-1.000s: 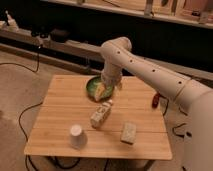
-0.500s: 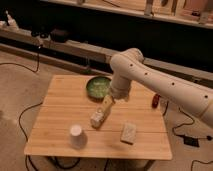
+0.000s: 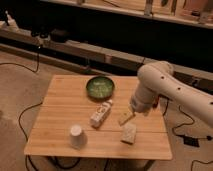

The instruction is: Move the arm in a circular motion

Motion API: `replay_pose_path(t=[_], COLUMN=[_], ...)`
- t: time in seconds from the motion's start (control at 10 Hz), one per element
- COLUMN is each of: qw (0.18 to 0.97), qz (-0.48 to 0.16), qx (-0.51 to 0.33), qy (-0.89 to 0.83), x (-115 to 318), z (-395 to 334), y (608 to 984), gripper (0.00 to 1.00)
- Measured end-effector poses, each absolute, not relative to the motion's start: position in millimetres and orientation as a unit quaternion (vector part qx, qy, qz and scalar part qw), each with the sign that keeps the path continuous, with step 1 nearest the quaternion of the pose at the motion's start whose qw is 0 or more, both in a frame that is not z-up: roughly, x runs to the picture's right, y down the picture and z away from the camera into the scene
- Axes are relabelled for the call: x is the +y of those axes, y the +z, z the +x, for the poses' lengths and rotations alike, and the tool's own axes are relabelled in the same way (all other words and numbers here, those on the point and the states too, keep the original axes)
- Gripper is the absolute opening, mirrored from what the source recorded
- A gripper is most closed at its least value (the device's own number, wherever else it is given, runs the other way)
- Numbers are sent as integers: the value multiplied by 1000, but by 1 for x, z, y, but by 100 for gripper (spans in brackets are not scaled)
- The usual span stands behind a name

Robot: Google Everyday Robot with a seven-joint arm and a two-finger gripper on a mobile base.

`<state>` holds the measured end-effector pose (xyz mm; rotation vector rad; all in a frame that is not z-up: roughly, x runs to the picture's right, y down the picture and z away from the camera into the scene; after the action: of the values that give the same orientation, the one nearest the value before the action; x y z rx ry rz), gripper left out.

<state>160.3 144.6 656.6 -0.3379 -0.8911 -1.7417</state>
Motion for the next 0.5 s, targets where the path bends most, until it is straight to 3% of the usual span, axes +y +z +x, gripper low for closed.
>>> replay_pose_path(t=[0.5], qw=[658], qz=[-201], qx=[-298], qy=[-662], x=[124], z=[285], y=[683], gripper=[80])
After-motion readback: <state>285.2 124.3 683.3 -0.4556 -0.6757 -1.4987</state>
